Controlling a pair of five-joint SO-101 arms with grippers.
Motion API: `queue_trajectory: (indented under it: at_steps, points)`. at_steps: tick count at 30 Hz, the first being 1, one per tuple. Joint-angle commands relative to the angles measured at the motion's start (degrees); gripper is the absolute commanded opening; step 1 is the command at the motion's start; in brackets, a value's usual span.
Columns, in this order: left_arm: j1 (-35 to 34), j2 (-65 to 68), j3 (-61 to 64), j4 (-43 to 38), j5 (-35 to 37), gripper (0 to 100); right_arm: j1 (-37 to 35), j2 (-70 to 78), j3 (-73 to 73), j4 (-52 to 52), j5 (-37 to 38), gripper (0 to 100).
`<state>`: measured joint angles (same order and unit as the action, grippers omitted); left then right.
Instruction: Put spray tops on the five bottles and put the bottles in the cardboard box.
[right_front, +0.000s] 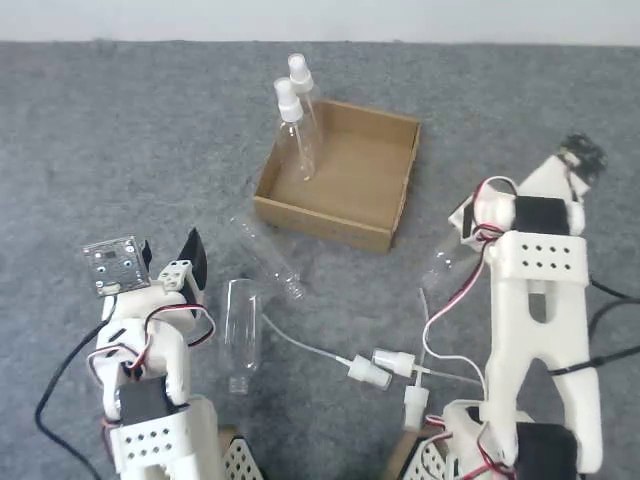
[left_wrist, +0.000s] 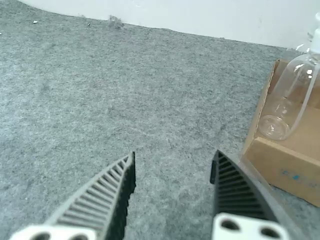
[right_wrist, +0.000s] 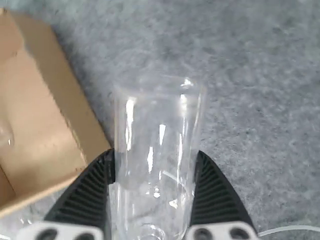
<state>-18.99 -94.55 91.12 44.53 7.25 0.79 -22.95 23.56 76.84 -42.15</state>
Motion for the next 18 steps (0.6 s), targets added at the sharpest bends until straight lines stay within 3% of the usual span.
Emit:
queue_trajectory:
  at_steps: [1,11,18]
  points:
    - [-0.3,-0.4,-1.0,-1.7,-0.3,23,2.9,-2.7,1.1,-0.4,-3.1,0.9]
    - [-0.3,-0.4,-1.0,-1.6,-0.3,23,7.6,-3.1,17.3,-21.1,-8.3,0.9]
    - [-0.3,-0.4,-1.0,-1.6,-0.4,23,8.1,-2.6,22.9,-25.6,-13.5,0.9]
